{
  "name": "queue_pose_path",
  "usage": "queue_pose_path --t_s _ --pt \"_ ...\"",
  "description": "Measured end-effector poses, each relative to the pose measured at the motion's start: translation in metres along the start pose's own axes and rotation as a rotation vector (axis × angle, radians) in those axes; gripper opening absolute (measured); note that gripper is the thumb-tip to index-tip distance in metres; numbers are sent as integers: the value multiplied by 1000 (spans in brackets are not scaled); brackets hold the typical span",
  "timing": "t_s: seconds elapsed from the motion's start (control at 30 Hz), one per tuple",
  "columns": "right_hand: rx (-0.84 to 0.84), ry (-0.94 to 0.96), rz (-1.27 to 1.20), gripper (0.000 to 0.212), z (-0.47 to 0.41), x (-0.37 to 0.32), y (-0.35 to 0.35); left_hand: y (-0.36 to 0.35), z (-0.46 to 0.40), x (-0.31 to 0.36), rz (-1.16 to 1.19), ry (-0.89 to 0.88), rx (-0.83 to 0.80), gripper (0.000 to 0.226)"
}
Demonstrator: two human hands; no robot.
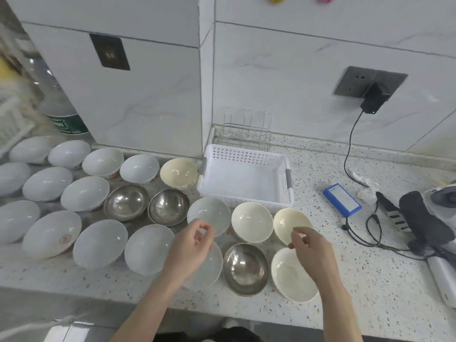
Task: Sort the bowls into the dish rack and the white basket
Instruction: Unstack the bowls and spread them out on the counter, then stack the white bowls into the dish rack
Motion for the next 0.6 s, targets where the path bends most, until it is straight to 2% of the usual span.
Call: queue_pose_path --t_s 0.1,0.17,0.27,0.43,0.6 --pt "-76 118 -8 25 17 -51 -51 64 9 -25 -193 -22 113 10" --pt "-140 189 24 24 36 -85 -91 108 18 -46 -235 -12 170 9" --pt "-245 276 49 18 72 -133 -156 170 33 -85 -223 42 234 5" --pt "-391 406 150 26 141 -198 -274 272 63 -158 -173 131 305 7" --pt "-565 448 194 26 201 -251 -369 360 86 -209 -155 185 367 12"
Point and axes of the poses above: each hand's wrist, its own z-axis away from the middle knuckle, its own y-axis out of the back of the hand, x = y × z, the point moved 5 cm from there along -z, towards the middle knuckle, and after that the axes turned 6 degrees about -y, right-handed, at the moved point
